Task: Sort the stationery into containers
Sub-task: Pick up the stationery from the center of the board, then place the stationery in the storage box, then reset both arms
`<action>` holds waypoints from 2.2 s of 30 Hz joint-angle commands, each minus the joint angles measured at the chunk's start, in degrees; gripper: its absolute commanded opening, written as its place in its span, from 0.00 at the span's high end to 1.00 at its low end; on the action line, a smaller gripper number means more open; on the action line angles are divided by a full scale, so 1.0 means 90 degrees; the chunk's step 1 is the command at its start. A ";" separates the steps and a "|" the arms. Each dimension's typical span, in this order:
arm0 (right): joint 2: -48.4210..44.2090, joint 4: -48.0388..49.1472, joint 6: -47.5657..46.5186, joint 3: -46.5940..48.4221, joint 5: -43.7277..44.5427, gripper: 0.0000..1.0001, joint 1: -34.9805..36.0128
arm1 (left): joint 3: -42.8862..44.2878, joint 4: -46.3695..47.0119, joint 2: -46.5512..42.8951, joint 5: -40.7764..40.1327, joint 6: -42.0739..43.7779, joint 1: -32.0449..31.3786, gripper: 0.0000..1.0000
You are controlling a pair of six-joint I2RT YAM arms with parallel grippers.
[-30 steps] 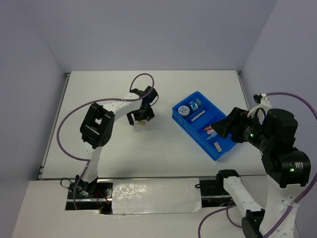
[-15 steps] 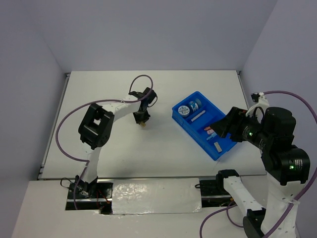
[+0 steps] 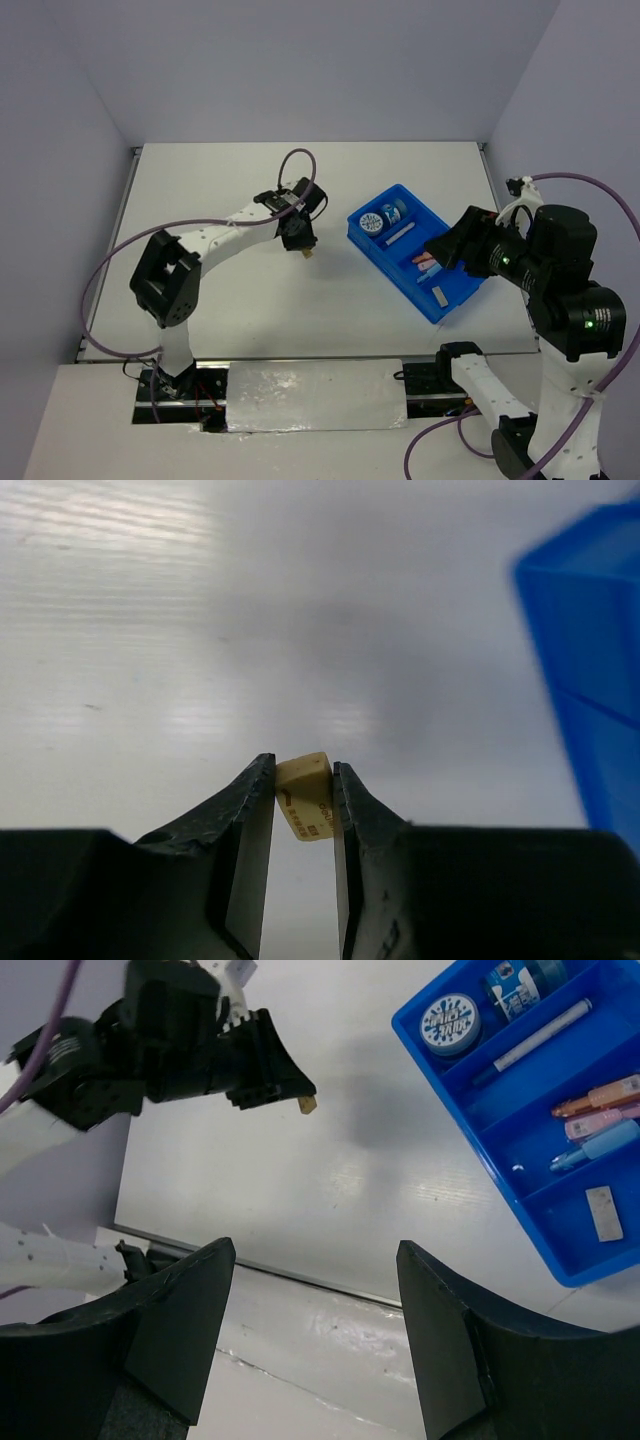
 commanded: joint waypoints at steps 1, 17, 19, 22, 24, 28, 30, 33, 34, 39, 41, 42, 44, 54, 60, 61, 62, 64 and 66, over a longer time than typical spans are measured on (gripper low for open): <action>0.0133 0.0174 -0.0074 0.0653 0.0166 0.26 0.0044 | 0.0046 0.0784 -0.0854 0.0531 0.0343 -0.0333 0.92; 0.0338 -0.0334 0.0278 0.1972 0.0625 0.26 0.0054 | 0.3951 0.3841 0.2316 0.3100 0.0558 -0.1916 0.94; 0.0456 -0.0539 0.0200 0.2294 0.0674 0.26 0.0044 | 0.3846 0.4647 0.2591 0.3334 0.0500 -0.2033 0.93; 0.0534 -0.0716 0.0122 0.2500 0.0684 0.26 0.0044 | 0.3737 0.5258 0.2883 0.3549 0.0158 -0.2121 0.90; 0.0553 -0.0803 0.0092 0.2578 0.0704 0.26 0.0035 | 0.3922 0.5278 0.3146 0.3608 0.0157 -0.2189 0.89; 0.0583 -0.0901 -0.0035 0.2647 0.0723 0.26 0.0035 | 0.4099 0.5122 0.3392 0.3560 0.0226 -0.2277 0.83; 0.0593 -0.0940 -0.0074 0.2667 0.0704 0.26 0.0054 | 0.3983 0.5141 0.3460 0.3560 0.0177 -0.2278 0.75; 0.0593 -0.0931 -0.0123 0.2638 0.0713 0.26 0.0054 | 0.3767 0.5287 0.3509 0.3599 0.0109 -0.2287 0.67; 0.0593 -0.0921 -0.0133 0.2628 0.0704 0.26 0.0044 | 0.3738 0.5326 0.3538 0.3638 0.0089 -0.2287 0.65; 0.0632 -0.0892 -0.0191 0.2598 0.0665 0.26 0.0044 | 0.3776 0.5317 0.3578 0.3697 0.0089 -0.2316 0.48; 0.0661 -0.0862 -0.0201 0.2589 0.0645 0.26 0.0044 | 0.3825 0.5288 0.3558 0.3687 0.0118 -0.2326 0.36; 0.0671 -0.0853 -0.0201 0.2579 0.0635 0.26 0.0054 | 0.3825 0.5288 0.3548 0.3687 0.0138 -0.2326 0.33; 0.0671 -0.0823 -0.0182 0.2579 0.0596 0.26 0.0054 | 0.3757 0.5327 0.3519 0.3716 0.0138 -0.2326 0.30; 0.0827 -0.0775 -0.0347 0.2919 0.0781 0.25 0.0035 | 0.3261 0.3612 0.1679 0.2615 0.1162 -0.1597 0.13; 0.0837 -0.0871 -0.0426 0.3360 0.1260 0.02 0.0054 | 0.2409 0.1727 -0.1006 0.0853 0.2557 0.0121 0.01; 0.0798 -0.0901 -0.0464 0.3379 0.1328 0.00 0.0064 | 0.2409 0.0969 -0.1351 0.0449 0.3053 0.0279 0.01; 0.0720 -0.0901 -0.0484 0.3360 0.1425 0.00 0.0083 | 0.2380 0.0672 -0.1663 0.0058 0.3328 0.0445 0.01; 0.0477 -0.0950 -0.0533 0.3273 0.1679 0.00 0.0220 | 0.2205 -0.0069 -0.2620 -0.1139 0.3952 0.0846 0.01; 0.0281 -0.0979 -0.0572 0.3156 0.2254 0.00 0.0472 | 0.1923 -0.0443 -0.3487 -0.1857 0.4238 0.1245 0.01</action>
